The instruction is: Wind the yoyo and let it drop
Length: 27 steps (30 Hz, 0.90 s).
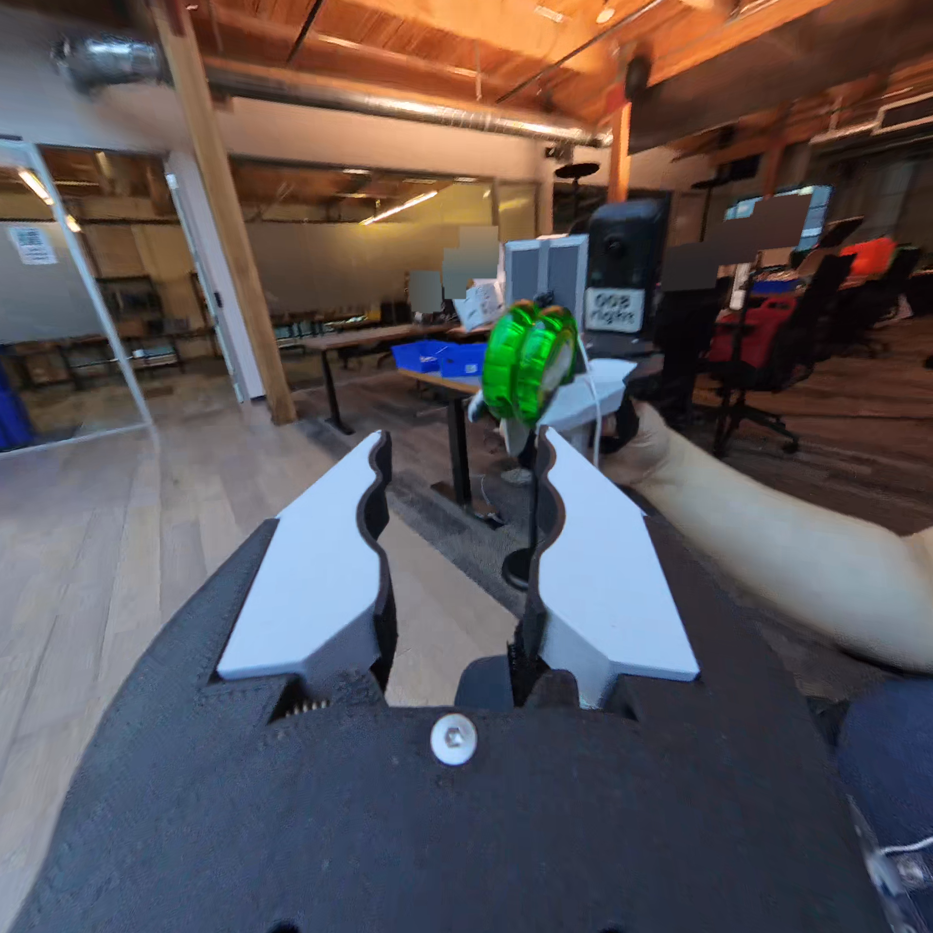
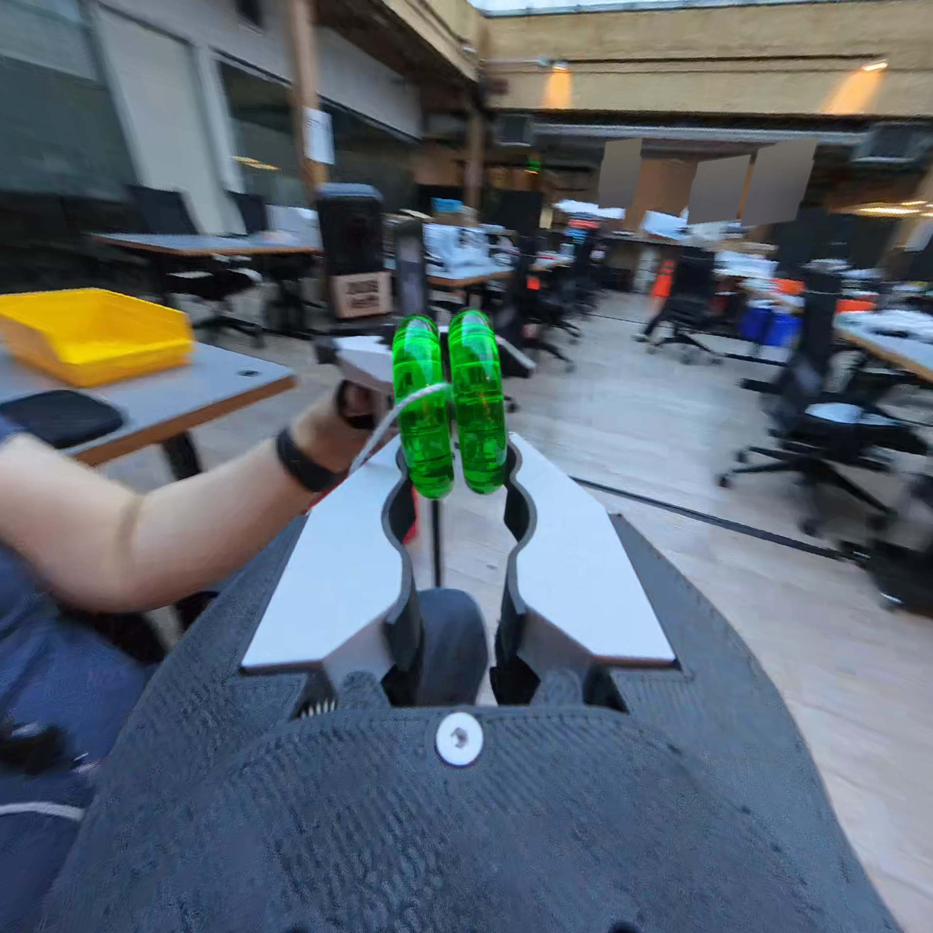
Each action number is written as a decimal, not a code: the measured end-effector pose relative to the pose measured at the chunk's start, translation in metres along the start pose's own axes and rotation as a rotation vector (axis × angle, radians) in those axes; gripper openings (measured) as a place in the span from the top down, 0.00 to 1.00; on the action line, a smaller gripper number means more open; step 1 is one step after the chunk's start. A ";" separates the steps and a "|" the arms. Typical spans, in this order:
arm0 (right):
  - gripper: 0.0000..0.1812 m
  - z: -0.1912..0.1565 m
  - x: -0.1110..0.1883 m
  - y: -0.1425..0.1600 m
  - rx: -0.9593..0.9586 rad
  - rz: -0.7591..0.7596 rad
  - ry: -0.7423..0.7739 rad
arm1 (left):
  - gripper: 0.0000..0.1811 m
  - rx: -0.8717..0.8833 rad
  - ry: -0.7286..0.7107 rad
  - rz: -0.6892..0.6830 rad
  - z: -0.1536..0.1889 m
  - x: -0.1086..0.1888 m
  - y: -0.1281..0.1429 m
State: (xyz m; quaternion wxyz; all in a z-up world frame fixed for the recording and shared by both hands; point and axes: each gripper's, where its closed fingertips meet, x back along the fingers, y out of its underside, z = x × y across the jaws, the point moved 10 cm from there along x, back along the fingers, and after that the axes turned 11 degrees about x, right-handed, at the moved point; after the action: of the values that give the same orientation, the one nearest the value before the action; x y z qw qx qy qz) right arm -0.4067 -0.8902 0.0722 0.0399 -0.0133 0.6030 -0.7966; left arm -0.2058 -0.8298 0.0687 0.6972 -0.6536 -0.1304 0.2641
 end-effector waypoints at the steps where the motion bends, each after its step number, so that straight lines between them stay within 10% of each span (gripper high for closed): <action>1: 0.84 -0.004 -0.004 0.001 -0.041 0.024 -0.086 | 0.68 0.039 0.071 0.018 0.000 -0.002 -0.003; 4: 0.83 -0.010 -0.013 0.011 -0.032 -0.032 -0.145 | 0.67 0.108 0.237 0.021 0.009 -0.005 -0.002; 12: 0.83 -0.019 -0.027 0.024 0.015 -0.083 -0.230 | 0.84 -0.076 0.097 -0.062 0.030 -0.003 0.029; 19: 0.64 -0.004 -0.017 0.035 0.051 -0.271 0.021 | 0.84 -0.206 -0.299 0.048 0.030 0.012 0.023; 27: 0.46 -0.013 -0.036 -0.005 -0.134 0.016 0.172 | 0.84 -0.591 -0.733 0.166 0.051 0.001 0.034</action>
State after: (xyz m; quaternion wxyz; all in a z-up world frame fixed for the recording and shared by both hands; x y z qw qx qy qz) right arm -0.3715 -0.8738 0.0742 -0.0065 0.0575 0.6561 -0.7525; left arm -0.2386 -0.7860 0.0413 0.3662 -0.6958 -0.3845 0.4837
